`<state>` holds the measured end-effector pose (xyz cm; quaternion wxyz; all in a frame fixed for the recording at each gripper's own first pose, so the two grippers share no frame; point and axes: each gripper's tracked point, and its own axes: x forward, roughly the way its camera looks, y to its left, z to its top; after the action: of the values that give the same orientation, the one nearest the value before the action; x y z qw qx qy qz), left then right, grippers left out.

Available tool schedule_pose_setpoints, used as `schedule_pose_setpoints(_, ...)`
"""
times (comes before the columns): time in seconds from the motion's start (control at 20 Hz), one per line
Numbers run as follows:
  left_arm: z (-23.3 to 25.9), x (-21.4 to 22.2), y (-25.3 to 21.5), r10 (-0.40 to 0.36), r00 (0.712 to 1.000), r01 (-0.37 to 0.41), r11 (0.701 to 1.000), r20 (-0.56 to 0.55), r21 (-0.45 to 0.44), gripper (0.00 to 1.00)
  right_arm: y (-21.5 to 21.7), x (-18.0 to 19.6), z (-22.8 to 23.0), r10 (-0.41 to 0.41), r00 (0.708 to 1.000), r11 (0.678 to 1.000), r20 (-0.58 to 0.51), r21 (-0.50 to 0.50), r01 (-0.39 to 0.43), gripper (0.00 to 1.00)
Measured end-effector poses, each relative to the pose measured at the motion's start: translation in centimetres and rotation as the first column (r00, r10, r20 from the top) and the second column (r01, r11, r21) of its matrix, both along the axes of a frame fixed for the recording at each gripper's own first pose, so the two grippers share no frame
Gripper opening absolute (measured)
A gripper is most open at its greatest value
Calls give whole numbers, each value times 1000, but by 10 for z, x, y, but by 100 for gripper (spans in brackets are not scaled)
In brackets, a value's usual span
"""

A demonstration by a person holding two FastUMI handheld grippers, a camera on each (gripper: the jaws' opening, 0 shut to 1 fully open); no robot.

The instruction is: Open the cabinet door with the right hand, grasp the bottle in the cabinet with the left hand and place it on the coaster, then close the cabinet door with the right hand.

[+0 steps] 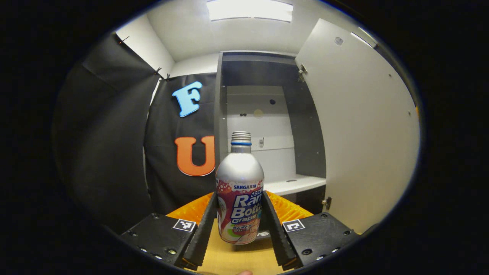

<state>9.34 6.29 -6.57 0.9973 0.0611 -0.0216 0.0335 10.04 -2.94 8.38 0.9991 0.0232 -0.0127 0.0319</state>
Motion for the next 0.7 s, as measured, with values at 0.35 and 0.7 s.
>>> schedule_pose_setpoints(0.35, -151, -58, 58, 189, 964, -196, 981, -185, -16, 67, 0, 1, -1, 11, 1000, 1000, 6, 11, -11, 83)
schedule_pose_setpoints(0.7, -211, -74, 99, 304, 916, -318, 948, -262, -14, 67, 0, 0, 1, -8, 1000, 1000, 4, -19, 8, 83)
